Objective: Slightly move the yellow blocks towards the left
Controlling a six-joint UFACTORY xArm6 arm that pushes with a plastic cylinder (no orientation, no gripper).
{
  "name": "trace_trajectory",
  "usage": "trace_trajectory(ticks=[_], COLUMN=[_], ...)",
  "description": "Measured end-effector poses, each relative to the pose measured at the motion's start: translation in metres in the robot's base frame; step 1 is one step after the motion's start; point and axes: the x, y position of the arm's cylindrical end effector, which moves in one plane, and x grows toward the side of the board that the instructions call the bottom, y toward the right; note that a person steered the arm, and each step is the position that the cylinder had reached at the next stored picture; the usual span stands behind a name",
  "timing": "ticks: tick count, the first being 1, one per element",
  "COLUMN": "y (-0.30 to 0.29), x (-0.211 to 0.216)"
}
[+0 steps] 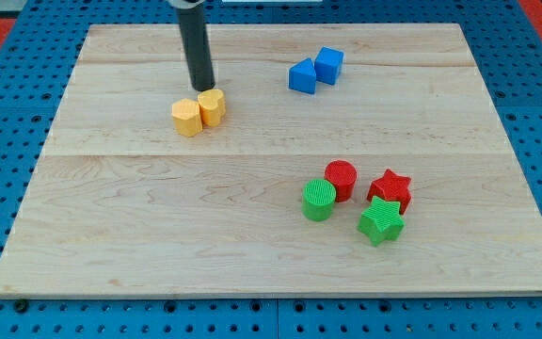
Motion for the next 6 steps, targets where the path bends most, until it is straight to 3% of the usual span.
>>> trace_trajectory(ticks=[1,2,3,4,5,6], y=[0.04,0.051,0.015,0.02,0.057,0.135], x=[0.012,0.05,0.062,0.059,0.053,0.076])
